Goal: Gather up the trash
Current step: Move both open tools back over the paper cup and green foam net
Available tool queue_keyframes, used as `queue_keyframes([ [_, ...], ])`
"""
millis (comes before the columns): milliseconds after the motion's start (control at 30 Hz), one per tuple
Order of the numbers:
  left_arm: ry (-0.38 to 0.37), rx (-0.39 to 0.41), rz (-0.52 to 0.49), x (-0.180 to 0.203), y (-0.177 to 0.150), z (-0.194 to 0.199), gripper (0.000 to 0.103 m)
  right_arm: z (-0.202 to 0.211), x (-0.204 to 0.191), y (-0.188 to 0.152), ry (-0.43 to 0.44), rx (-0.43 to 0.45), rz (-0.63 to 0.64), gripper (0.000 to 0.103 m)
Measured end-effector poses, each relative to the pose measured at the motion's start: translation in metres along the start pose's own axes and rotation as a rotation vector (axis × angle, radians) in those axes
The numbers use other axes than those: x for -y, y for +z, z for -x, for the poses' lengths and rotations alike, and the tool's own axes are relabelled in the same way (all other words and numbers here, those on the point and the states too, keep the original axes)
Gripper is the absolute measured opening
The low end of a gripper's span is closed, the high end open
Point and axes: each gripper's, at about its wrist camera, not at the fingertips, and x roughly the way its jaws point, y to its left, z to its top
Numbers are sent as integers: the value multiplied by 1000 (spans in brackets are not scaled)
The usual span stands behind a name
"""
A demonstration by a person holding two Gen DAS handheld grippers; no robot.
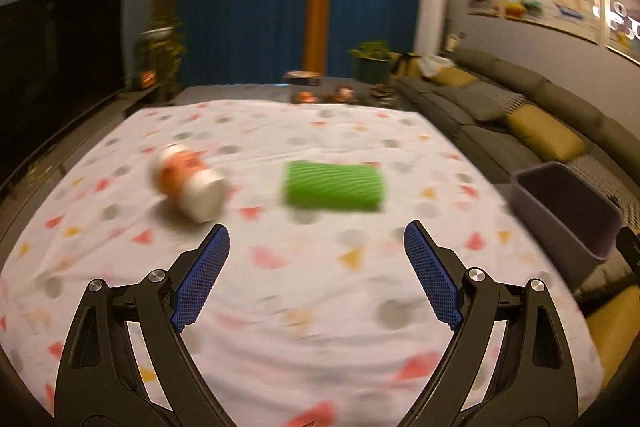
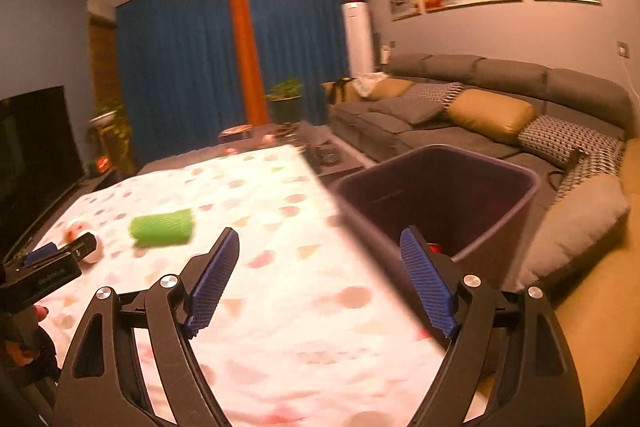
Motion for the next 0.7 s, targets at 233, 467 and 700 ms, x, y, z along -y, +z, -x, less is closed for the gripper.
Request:
queue_keyframes([
  [233,95,9,77,-69,-1,12,88,-13,-68,-1,102,-29,61,87],
  [467,152,18,132,-119,7,4,88,-50,-127,-3,154,-81,114,88],
  [700,202,36,178,-151,24,-18,88,-107,-180,-7,155,-137,184,88],
])
